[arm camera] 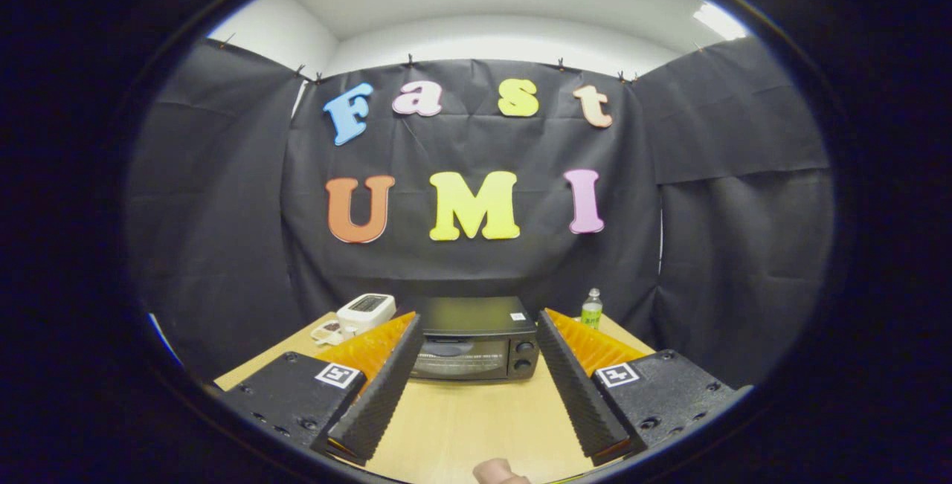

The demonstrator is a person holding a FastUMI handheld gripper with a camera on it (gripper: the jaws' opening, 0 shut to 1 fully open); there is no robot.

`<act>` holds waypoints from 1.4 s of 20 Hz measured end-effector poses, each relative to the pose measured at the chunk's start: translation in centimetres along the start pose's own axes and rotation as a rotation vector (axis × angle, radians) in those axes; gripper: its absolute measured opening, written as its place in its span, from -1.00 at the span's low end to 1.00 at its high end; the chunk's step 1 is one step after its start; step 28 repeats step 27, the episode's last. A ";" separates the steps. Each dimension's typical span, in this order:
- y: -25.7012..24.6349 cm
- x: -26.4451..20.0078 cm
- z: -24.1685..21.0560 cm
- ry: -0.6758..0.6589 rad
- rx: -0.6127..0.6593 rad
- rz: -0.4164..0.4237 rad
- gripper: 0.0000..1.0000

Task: Open the toaster oven, put the food inside, and close the toaster oven door.

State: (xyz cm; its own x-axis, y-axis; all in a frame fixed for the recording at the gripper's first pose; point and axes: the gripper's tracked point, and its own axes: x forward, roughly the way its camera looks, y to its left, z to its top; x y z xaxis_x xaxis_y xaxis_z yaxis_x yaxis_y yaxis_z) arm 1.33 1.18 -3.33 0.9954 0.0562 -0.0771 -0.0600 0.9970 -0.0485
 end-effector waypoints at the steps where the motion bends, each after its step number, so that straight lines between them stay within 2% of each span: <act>1: 0.2 -0.5 0.5 -0.013 -0.017 0.004 1.00; 6: -2.2 -2.5 1.4 -0.054 -0.003 -0.064 1.00; 9: -1.4 -2.5 0.7 -0.025 0.108 0.017 1.00; 11: -2.6 -2.2 0.1 -0.009 0.131 0.010 1.00; 28: 1.0 -2.0 -1.6 0.037 0.050 0.098 1.00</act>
